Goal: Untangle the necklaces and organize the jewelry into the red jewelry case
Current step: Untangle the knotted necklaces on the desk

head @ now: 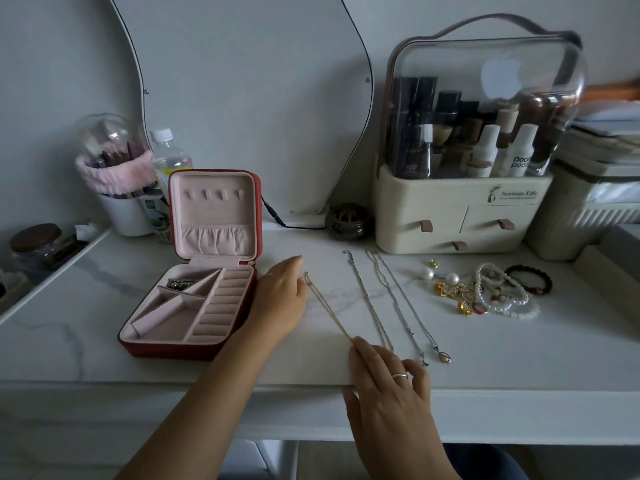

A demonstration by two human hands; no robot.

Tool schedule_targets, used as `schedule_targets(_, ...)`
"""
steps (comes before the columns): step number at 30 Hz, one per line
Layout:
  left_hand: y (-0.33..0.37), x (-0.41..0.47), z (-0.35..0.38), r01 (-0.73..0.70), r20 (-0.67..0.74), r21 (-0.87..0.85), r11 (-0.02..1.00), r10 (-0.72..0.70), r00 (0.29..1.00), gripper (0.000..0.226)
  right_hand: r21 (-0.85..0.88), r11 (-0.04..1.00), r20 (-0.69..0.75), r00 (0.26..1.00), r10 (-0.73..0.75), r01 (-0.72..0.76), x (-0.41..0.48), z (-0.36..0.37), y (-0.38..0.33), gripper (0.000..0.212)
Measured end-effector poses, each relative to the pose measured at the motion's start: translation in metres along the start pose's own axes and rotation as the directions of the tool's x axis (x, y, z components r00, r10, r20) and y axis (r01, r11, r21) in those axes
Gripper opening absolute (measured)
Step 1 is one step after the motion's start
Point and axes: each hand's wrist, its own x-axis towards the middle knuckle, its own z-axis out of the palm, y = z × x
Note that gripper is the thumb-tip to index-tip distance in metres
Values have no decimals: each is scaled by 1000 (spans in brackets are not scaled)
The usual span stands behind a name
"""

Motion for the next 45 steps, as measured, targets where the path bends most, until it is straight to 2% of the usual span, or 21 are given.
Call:
schedule_targets(3,-2,-10,0,-44,20,-44,998,45,999,39,-10,1000,8,1000,10,-10,0,1,-1,46)
schedule_targets(6,-4,-13,2,-109,64,22,994,108,992,40,-25,1000,4,1000,11,-11,-2,2,-1,49)
schedule_targets(13,-2,9,5,-87,144,175,981,61,988,45,-56,998,33,999,43,-41,-6,3,-1,61)
schedule_targets(18,5,28,12,-66,200,160,985,33,979,46,-80,996,5,1000,25,-25,-7,4,-1,61)
schedule_targets(21,13,35,16,-91,231,132,987,58,971,46,-96,995,13,1000,18,-17,-6,6,0,72)
schedule_targets(31,25,47,30,-163,270,76,984,137,953,47,-117,992,-16,998,55,-57,-6,7,1,64)
schedule_targets(45,28,52,36,-151,268,119,981,115,957,48,-52,997,-29,998,51,-53,-9,1,3,64)
